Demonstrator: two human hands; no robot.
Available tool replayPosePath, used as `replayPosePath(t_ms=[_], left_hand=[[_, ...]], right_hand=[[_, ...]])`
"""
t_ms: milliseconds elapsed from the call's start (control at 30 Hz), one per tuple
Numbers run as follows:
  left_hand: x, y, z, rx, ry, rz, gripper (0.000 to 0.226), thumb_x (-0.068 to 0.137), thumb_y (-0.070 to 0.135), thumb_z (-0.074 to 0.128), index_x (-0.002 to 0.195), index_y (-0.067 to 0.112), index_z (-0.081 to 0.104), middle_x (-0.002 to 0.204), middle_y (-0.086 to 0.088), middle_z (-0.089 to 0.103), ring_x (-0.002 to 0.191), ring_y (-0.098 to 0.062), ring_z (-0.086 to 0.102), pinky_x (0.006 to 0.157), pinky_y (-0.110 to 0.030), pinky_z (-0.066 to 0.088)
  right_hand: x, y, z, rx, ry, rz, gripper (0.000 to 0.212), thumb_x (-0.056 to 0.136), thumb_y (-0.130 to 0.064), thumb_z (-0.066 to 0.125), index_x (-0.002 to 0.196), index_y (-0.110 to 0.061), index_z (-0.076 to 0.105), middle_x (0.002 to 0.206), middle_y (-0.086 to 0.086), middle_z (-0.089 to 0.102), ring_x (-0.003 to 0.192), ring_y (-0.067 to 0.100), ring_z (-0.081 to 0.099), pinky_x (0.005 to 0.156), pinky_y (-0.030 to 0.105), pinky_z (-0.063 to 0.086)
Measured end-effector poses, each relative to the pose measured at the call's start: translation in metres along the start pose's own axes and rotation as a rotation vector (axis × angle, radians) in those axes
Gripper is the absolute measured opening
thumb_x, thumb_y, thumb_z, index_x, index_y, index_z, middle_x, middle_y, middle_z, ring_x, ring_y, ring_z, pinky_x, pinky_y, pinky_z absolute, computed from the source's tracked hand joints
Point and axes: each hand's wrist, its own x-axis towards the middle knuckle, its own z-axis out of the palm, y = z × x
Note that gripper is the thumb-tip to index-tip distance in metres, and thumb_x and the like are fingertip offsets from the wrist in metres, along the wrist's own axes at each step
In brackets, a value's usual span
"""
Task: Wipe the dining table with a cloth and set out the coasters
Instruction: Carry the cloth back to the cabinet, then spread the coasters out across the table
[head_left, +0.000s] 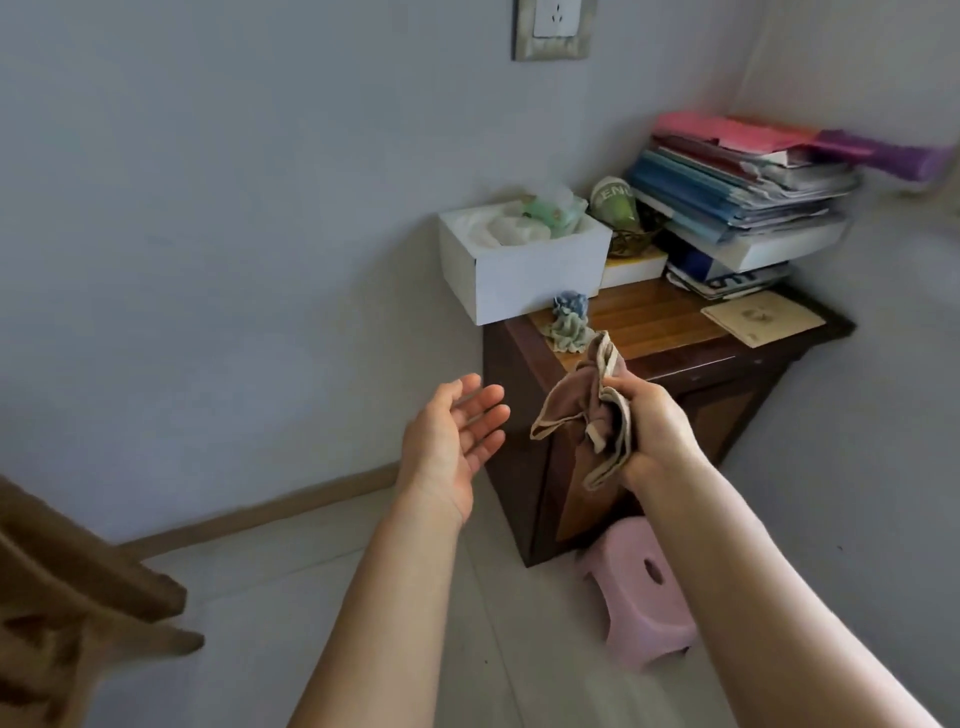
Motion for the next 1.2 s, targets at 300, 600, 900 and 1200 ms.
replayPosePath(t_ms=[300,600,900,1200], left_hand=[[0.107,0.004,0.074,0.118,0.045,-0.022,0.015,0.096,0.023,0.050,0.097,0.018,0.064,0.088,-0.001,0.074,0.078,-0.016,0.069,0.084,-0.035,0.052],[0.141,-0.006,0.060,0.105,0.136,-0.078,0.015,0.096,0.025,0.050,0.097,0.019,0.064,0.088,-0.001,0.074,0.081,-0.017,0.069,0.078,-0.032,0.051],[0.128,0.009,0.049,0.031,0.150,-0.011,0.016,0.096,0.025,0.050,0.097,0.019,0.065,0.086,0.001,0.075,0.079,-0.016,0.070,0.076,-0.032,0.052],[0.083,0.041,0.018,0.011,0.166,0.143,0.016,0.096,0.026,0.050,0.096,0.020,0.065,0.086,0.000,0.075,0.079,-0.016,0.071,0.078,-0.032,0.051]], right_hand=[[0.155,-0.030,0.019,0.011,0.307,0.091,0.020,0.095,-0.009,0.036,0.090,-0.003,0.054,0.043,0.011,0.052,0.032,0.021,0.051,0.045,0.031,0.050],[0.292,-0.013,-0.015,-0.176,0.421,0.129,0.062,0.080,-0.013,0.050,0.138,-0.035,0.043,0.129,0.006,0.058,0.114,0.037,0.057,0.086,0.063,0.047],[0.165,-0.034,0.042,-0.242,0.114,0.038,0.043,0.097,-0.007,0.044,0.139,-0.006,0.044,0.138,0.018,0.053,0.098,0.024,0.061,0.099,0.046,0.048],[0.104,-0.010,0.086,-0.238,-0.133,0.027,0.023,0.098,-0.010,0.041,0.108,-0.014,0.062,0.091,0.005,0.071,0.080,0.019,0.068,0.079,0.035,0.052]])
